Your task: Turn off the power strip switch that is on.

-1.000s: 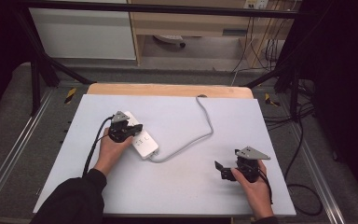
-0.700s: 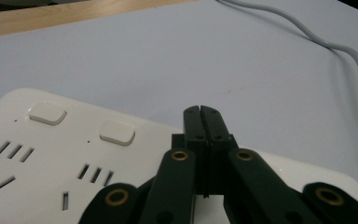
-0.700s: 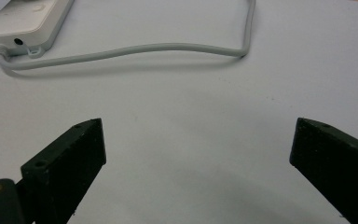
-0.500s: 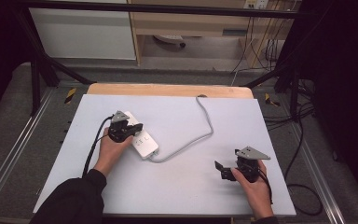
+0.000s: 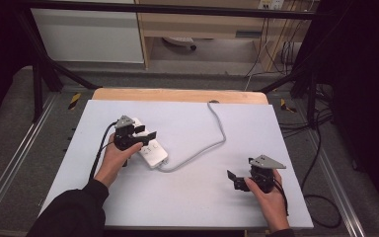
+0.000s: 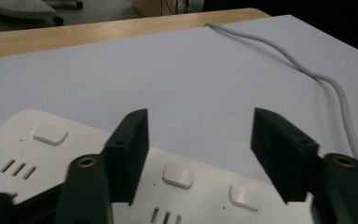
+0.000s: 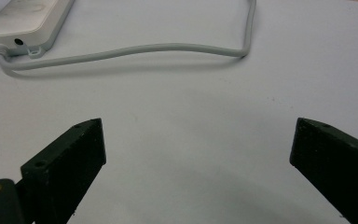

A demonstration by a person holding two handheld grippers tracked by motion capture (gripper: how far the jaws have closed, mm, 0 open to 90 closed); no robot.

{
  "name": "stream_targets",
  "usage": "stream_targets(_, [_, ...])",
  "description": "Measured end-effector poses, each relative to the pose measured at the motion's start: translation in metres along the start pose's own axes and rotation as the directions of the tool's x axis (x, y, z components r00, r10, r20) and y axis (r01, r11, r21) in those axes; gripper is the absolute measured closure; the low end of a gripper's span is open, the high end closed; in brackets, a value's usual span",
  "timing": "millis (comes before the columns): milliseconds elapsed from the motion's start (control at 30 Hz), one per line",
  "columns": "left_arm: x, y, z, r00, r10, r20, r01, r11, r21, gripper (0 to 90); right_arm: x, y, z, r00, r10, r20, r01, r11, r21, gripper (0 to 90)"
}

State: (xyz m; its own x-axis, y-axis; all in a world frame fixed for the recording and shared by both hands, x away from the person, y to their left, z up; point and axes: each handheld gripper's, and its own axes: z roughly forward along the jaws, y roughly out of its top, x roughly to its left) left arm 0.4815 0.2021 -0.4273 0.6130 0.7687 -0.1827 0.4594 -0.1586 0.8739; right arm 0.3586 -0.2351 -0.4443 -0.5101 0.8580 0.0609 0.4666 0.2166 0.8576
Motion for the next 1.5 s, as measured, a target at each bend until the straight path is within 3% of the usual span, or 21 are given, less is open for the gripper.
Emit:
stream_targets(133, [-0.002, 0.003, -0.008, 0.9999, -0.002, -0.012, 0.002, 0.9999, 0.011, 16.2, 0.0, 0.0, 0.001, 1.0, 0.0, 0.0, 0.0, 1.0, 0.001, 3.9])
stream_targets(200, [-0.003, 0.005, -0.014, 0.9997, -0.006, -0.024, 0.006, 1.0, 0.007, 13.9, 0.0, 0.0, 0.001, 1.0, -0.002, -0.001, 0.002, 1.0, 0.0, 3.9])
stream_targets(333, [-0.004, 0.007, -0.025, 0.9991, -0.003, -0.043, 0.004, 1.0, 0.008, 12.9, 0.001, 0.0, 0.001, 1.0, -0.004, -0.003, 0.004, 1.0, 0.002, 3.9])
stream_targets(800, [-0.004, 0.005, -0.053, 0.9994, -0.027, -0.022, 0.027, 0.9996, -0.013, 9.9, 0.002, 0.001, 0.001, 1.0, -0.003, -0.008, 0.003, 1.0, 0.0, 3.8])
stream_targets(1500, [0.005, -0.016, -0.117, 0.9978, -0.058, -0.032, 0.054, 0.9942, -0.092, 10.2, 0.003, 0.002, 0.0, 0.9999, -0.006, -0.01, 0.005, 1.0, -0.008, 3.8])
